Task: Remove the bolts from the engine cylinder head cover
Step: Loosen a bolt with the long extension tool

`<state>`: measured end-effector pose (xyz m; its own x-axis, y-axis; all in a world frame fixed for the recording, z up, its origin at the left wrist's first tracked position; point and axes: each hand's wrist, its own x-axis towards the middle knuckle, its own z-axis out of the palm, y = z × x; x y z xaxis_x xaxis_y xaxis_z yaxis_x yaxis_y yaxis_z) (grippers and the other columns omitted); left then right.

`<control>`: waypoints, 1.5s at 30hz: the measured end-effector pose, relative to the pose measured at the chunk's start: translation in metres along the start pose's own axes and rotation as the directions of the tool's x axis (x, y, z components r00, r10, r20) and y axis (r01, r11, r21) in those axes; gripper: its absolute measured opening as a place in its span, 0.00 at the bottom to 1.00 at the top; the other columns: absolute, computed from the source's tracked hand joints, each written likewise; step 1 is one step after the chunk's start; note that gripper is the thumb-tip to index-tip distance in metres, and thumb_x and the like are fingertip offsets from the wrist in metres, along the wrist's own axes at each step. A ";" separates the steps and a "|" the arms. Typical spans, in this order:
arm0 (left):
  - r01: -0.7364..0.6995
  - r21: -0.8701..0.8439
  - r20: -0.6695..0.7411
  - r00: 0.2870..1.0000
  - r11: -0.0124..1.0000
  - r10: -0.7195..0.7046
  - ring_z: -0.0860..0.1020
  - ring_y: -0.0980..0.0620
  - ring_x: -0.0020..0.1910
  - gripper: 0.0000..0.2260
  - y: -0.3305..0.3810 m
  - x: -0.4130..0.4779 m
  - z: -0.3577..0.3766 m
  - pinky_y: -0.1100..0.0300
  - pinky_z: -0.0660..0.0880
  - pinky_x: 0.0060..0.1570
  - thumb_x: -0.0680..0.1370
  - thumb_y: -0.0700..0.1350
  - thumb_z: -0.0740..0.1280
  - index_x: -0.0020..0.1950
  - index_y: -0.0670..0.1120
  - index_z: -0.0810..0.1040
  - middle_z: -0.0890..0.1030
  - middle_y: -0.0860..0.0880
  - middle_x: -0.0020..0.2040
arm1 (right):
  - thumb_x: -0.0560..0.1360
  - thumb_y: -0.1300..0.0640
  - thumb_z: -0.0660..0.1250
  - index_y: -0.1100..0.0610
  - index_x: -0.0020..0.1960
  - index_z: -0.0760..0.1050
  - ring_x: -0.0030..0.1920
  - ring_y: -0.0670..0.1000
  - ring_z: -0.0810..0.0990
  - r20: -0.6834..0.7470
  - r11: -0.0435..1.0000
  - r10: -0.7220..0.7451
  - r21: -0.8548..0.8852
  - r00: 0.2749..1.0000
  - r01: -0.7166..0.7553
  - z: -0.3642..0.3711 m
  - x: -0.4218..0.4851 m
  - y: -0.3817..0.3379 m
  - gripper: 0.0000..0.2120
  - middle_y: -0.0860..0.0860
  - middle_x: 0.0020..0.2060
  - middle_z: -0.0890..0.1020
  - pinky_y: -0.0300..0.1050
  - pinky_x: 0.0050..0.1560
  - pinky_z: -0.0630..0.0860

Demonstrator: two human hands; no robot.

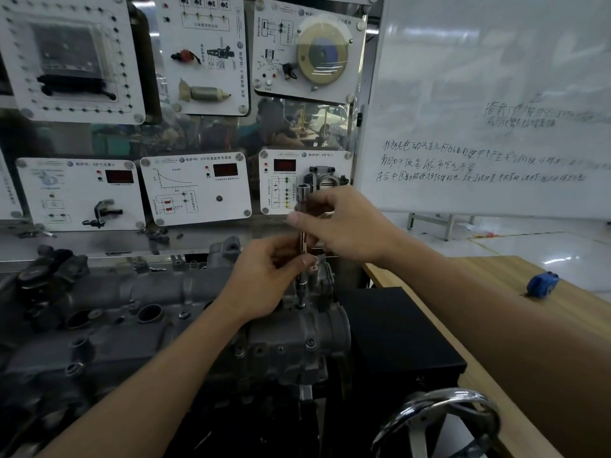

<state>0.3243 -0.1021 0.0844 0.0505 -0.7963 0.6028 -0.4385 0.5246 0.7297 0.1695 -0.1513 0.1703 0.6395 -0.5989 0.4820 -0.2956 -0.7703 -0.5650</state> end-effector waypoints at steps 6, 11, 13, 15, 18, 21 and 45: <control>0.014 0.195 -0.141 0.990 0.981 0.013 0.78 0.57 0.31 0.14 0.012 0.005 0.012 0.65 0.77 0.34 0.68 0.50 0.79 0.37 0.51 0.74 0.81 0.52 0.33 | 0.72 0.34 0.68 0.55 0.29 0.66 0.25 0.49 0.69 -0.032 0.823 -0.060 -0.567 0.998 0.032 -0.022 0.028 -0.037 0.28 0.50 0.25 0.71 0.43 0.28 0.68; 0.076 0.275 -0.166 0.986 0.958 -0.031 0.79 0.61 0.35 0.12 0.018 0.006 0.012 0.70 0.75 0.36 0.70 0.55 0.76 0.44 0.56 0.75 0.81 0.53 0.36 | 0.80 0.43 0.62 0.56 0.34 0.75 0.28 0.47 0.74 0.419 0.536 0.233 -0.808 0.878 0.244 -0.025 0.057 -0.061 0.22 0.49 0.30 0.77 0.39 0.29 0.68; 0.085 0.144 -0.028 0.996 0.986 -0.082 0.82 0.62 0.46 0.08 0.022 0.006 0.006 0.68 0.77 0.48 0.76 0.50 0.72 0.52 0.60 0.76 0.84 0.58 0.46 | 0.80 0.44 0.63 0.58 0.38 0.80 0.29 0.49 0.76 0.486 0.489 0.340 -0.822 0.805 0.290 -0.023 0.067 -0.068 0.20 0.52 0.32 0.80 0.38 0.30 0.72; 0.101 -0.022 0.131 0.987 0.995 -0.097 0.82 0.59 0.53 0.10 0.028 0.006 -0.003 0.66 0.77 0.54 0.81 0.43 0.66 0.58 0.57 0.76 0.85 0.57 0.53 | 0.78 0.47 0.67 0.58 0.45 0.82 0.35 0.52 0.78 0.512 0.461 0.389 -0.828 0.766 0.319 -0.022 0.075 -0.072 0.15 0.54 0.37 0.82 0.42 0.37 0.76; 0.088 0.034 0.201 0.975 0.996 -0.093 0.83 0.58 0.52 0.11 0.033 0.006 -0.013 0.69 0.77 0.51 0.81 0.38 0.63 0.56 0.53 0.77 0.85 0.55 0.52 | 0.74 0.50 0.72 0.57 0.53 0.83 0.46 0.56 0.83 0.524 0.471 0.414 -0.823 0.744 0.318 -0.018 0.080 -0.069 0.13 0.57 0.49 0.86 0.47 0.46 0.79; 0.082 0.187 0.061 0.994 0.979 -0.095 0.83 0.60 0.40 0.03 0.036 0.009 -0.016 0.64 0.80 0.42 0.77 0.42 0.71 0.45 0.50 0.80 0.86 0.55 0.40 | 0.76 0.44 0.68 0.59 0.43 0.81 0.29 0.50 0.78 0.498 0.498 0.415 -0.825 0.761 0.268 -0.014 0.080 -0.069 0.18 0.53 0.32 0.84 0.42 0.30 0.75; 0.079 0.211 0.163 0.980 0.974 -0.115 0.80 0.64 0.53 0.15 0.023 0.007 -0.006 0.61 0.76 0.58 0.77 0.48 0.71 0.62 0.56 0.74 0.82 0.59 0.54 | 0.76 0.44 0.69 0.57 0.39 0.79 0.27 0.50 0.75 0.448 0.423 0.482 -0.871 0.753 0.248 -0.022 0.078 -0.071 0.17 0.52 0.32 0.79 0.43 0.34 0.75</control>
<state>0.3199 -0.0939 0.1079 -0.0468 -0.8897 0.4541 -0.6122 0.3847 0.6908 0.2249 -0.1485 0.2626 0.6571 -0.7241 -0.2094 -0.5851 -0.6651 0.4639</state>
